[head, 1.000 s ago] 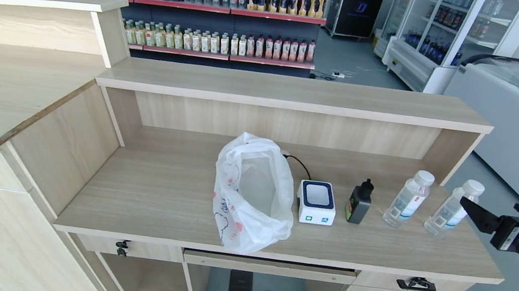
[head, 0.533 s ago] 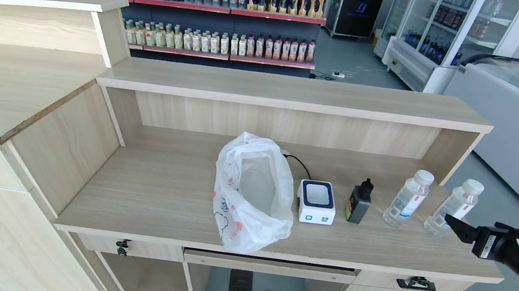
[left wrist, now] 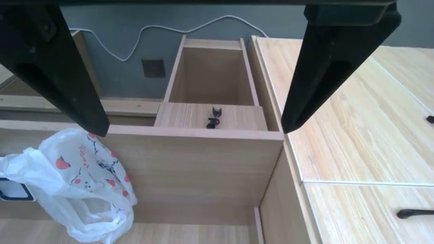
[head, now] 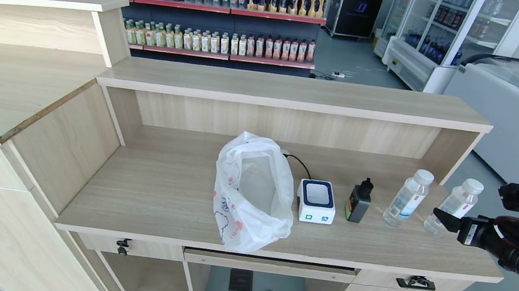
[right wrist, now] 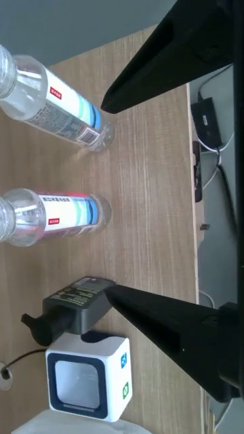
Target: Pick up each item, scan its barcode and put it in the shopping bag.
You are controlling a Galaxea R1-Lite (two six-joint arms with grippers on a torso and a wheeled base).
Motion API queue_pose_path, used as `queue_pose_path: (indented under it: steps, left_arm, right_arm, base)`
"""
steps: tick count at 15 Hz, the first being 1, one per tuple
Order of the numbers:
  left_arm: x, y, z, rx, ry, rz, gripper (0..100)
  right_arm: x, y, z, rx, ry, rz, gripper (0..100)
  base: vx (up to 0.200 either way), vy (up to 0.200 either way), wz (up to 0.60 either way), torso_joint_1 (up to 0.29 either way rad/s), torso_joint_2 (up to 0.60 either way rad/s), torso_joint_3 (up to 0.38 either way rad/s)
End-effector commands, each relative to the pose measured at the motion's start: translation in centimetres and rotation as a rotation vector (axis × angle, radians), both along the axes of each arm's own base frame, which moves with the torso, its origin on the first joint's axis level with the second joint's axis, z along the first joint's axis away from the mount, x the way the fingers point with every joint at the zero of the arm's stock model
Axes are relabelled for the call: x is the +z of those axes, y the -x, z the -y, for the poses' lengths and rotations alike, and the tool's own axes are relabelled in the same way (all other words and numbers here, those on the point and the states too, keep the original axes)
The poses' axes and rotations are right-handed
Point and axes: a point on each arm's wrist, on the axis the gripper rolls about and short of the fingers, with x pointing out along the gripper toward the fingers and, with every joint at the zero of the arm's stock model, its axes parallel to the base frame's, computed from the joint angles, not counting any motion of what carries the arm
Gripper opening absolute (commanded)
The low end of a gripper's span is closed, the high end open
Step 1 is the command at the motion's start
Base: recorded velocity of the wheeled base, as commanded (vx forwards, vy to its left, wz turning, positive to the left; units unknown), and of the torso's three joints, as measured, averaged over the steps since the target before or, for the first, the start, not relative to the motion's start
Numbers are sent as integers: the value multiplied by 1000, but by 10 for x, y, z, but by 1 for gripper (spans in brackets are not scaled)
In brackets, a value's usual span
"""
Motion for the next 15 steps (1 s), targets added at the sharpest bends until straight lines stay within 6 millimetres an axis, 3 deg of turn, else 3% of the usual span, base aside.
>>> queue_pose_path:
  steps: [1,5,15]
  left_arm:
    - [0,0,0,1,0,0,100]
    - [0,0,0,1,0,0,100]
    - [0,0,0,1,0,0,100]
  right_arm:
    - [-17,-20,3,28,-9,-24,100]
    - [-35,-53,-11,115,5,6,100]
    - [-70,-81,-41,260,-15,24,100]
  base:
    - [0,0,0,0,0,0]
    - [0,0,0,0,0,0]
    - [0,0,0,0,0,0]
